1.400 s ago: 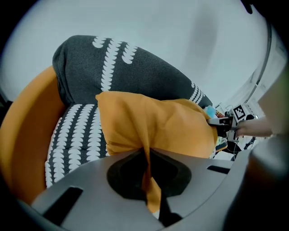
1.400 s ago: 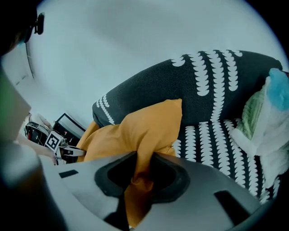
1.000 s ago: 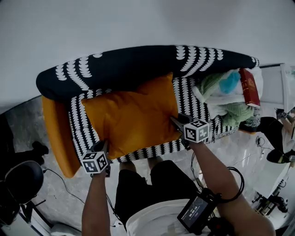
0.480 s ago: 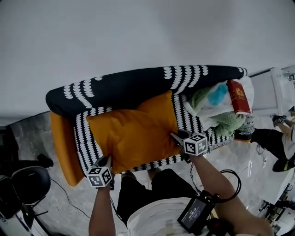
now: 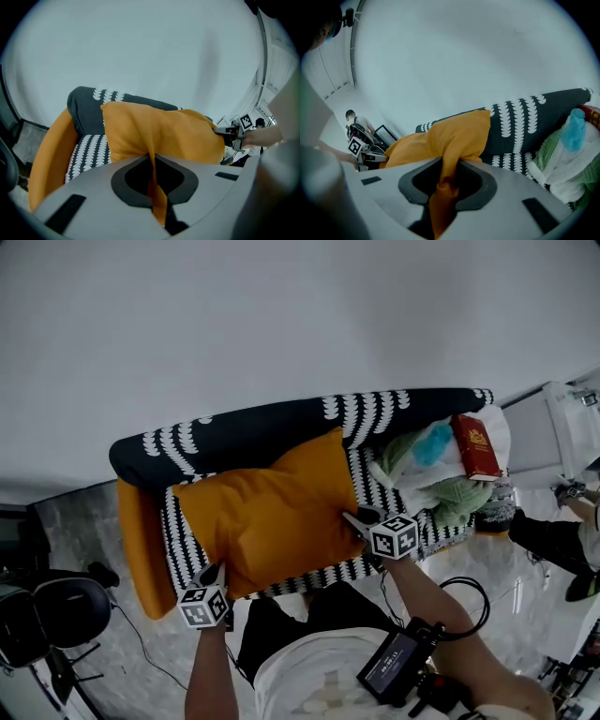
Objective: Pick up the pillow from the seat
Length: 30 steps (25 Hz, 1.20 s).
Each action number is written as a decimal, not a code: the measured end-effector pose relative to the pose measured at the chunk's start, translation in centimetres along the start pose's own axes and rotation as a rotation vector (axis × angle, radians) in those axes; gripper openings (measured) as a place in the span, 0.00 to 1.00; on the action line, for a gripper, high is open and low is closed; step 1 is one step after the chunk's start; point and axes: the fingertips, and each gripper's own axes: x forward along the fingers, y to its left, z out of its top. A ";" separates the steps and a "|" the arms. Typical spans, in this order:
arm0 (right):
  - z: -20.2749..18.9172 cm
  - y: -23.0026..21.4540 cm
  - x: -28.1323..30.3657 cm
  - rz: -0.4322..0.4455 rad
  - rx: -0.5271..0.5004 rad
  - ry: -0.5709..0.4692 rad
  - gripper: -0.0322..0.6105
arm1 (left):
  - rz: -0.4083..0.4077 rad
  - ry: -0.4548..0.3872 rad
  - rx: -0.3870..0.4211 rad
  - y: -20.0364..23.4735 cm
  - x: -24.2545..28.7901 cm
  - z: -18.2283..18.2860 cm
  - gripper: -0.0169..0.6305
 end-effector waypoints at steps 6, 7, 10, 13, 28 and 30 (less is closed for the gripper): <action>1.7 0.8 -1.7 0.020 -0.012 -0.031 0.21 | 0.009 -0.039 0.005 -1.3 -2.8 1.5 0.05; 2.2 1.0 -1.8 0.024 -0.015 -0.039 0.21 | 0.009 -0.049 0.013 -1.3 -3.1 1.9 0.05; 3.3 2.4 -2.1 0.042 -0.027 -0.062 0.20 | 0.019 -0.074 0.029 -1.2 -4.5 2.7 0.05; 4.2 3.8 -2.7 0.052 -0.050 -0.079 0.20 | 0.039 -0.093 0.017 -1.0 -5.6 2.8 0.05; 7.1 12.5 -6.2 0.052 -0.111 -0.210 0.20 | 0.015 -0.251 0.081 0.7 -14.4 5.9 0.05; 8.0 13.8 -6.5 0.055 -0.127 -0.234 0.20 | 0.016 -0.273 0.090 1.0 -15.7 6.6 0.05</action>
